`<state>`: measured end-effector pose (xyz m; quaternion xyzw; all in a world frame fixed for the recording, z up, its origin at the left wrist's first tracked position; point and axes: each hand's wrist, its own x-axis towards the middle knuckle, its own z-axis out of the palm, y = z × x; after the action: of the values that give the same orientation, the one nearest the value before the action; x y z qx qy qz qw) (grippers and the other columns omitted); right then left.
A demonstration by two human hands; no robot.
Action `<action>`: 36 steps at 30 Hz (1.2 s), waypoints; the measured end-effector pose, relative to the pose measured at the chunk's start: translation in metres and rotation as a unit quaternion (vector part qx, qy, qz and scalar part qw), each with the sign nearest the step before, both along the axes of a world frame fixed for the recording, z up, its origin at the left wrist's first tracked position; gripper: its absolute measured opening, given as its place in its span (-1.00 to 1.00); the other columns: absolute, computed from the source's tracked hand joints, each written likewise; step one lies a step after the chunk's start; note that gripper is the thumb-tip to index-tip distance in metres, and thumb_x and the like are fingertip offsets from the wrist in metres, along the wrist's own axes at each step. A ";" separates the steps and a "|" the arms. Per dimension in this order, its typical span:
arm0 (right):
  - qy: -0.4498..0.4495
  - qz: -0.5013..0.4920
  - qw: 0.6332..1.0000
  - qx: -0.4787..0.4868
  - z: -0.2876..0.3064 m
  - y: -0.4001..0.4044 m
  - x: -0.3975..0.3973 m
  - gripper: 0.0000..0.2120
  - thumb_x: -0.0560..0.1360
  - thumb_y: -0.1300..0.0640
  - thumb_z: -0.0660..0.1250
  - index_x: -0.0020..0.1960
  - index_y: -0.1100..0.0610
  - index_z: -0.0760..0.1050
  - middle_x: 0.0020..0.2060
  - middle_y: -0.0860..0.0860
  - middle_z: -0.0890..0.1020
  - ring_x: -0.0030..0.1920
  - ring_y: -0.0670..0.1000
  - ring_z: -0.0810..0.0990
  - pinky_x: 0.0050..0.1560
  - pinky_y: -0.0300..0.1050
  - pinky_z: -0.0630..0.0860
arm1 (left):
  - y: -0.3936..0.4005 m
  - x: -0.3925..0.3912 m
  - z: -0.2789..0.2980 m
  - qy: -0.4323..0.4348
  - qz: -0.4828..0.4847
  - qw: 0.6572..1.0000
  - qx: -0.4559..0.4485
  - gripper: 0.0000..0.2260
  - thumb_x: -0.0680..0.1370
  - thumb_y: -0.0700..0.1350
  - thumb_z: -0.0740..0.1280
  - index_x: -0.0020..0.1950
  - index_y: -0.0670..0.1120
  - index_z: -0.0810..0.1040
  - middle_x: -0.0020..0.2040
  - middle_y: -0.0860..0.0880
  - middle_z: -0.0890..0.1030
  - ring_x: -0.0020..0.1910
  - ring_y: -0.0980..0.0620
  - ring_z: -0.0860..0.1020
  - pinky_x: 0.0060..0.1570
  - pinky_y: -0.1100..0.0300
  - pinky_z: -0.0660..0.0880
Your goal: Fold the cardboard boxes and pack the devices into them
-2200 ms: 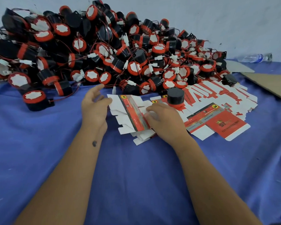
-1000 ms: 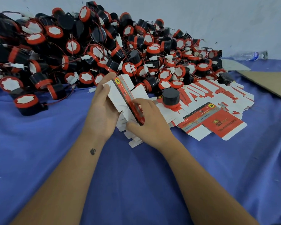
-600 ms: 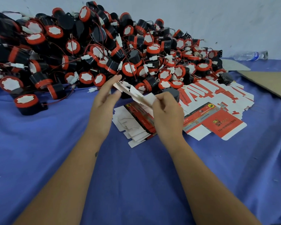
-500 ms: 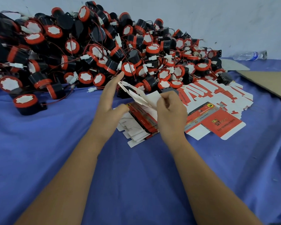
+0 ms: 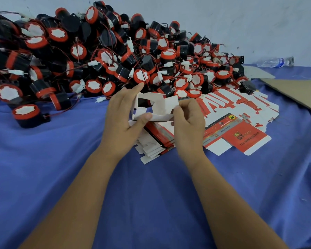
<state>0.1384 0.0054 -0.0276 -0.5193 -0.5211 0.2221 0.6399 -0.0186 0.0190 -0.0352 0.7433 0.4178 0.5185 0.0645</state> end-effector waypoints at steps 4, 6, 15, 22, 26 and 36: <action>0.066 0.111 0.991 0.021 0.003 -0.004 0.000 -0.85 0.59 0.00 0.21 0.08 -0.04 0.53 -0.11 -0.18 0.63 -0.13 -0.18 0.59 -0.19 -0.29 0.52 | -0.002 -0.002 0.001 -0.025 0.001 1.000 0.011 -0.60 0.66 0.05 0.22 0.48 0.19 0.23 0.23 0.34 0.34 0.29 0.43 0.26 0.31 0.48 0.16; 0.061 0.150 0.987 0.007 0.004 -0.005 0.000 -0.70 0.55 -0.06 0.26 0.25 -0.04 0.50 0.02 -0.17 0.60 -0.05 -0.26 0.58 -0.14 -0.36 0.52 | -0.004 0.001 0.003 -0.060 -0.009 0.998 0.003 -0.66 0.68 -0.01 0.18 0.44 0.23 0.28 0.23 0.38 0.37 0.30 0.38 0.32 0.32 0.43 0.21; 0.007 0.256 0.966 -0.039 -0.001 -0.004 -0.009 -0.64 0.53 -0.13 0.33 0.31 -0.15 0.46 0.18 -0.21 0.60 0.21 -0.16 0.54 0.18 -0.21 0.51 | -0.010 0.008 0.010 -0.287 -0.082 0.947 -0.122 -0.70 0.72 0.04 0.07 0.39 0.27 0.44 0.26 0.33 0.55 0.26 0.31 0.50 0.15 0.45 0.43; 0.071 0.247 0.961 -0.105 -0.005 0.001 -0.009 -0.89 0.62 -0.05 0.25 0.06 -0.28 0.47 -0.07 -0.38 0.63 -0.04 -0.32 0.60 -0.18 -0.46 0.49 | -0.005 0.015 0.006 -0.331 -0.187 0.890 -0.253 -0.62 0.65 0.23 -0.02 0.37 0.31 0.45 0.36 0.16 0.55 0.34 0.11 0.52 0.24 0.18 0.52; 0.057 0.237 0.965 -0.099 -0.007 0.002 -0.008 -0.78 0.63 0.05 0.22 0.07 -0.31 0.46 0.02 -0.25 0.65 0.03 -0.21 0.62 -0.04 -0.32 0.53 | -0.008 0.018 0.009 -0.292 -0.127 0.909 -0.268 -0.65 0.72 -0.01 0.04 0.25 0.39 0.50 0.27 0.30 0.57 0.29 0.28 0.50 0.19 0.34 0.47; 0.148 0.248 0.946 -0.146 0.002 0.001 -0.004 -0.59 0.67 -0.08 0.12 0.36 0.15 0.47 0.03 0.11 0.60 -0.07 -0.03 0.59 -0.31 -0.24 0.54 | -0.004 0.019 0.005 -0.310 -0.050 0.906 -0.285 -0.65 0.69 -0.10 0.10 0.22 0.39 0.39 0.23 0.23 0.52 0.06 0.29 0.56 -0.17 0.42 0.50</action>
<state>0.1340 0.0066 -0.0256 -0.4224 -0.4948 0.5215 0.5520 0.0001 0.0149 -0.0302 0.5155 0.4687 0.5776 0.4254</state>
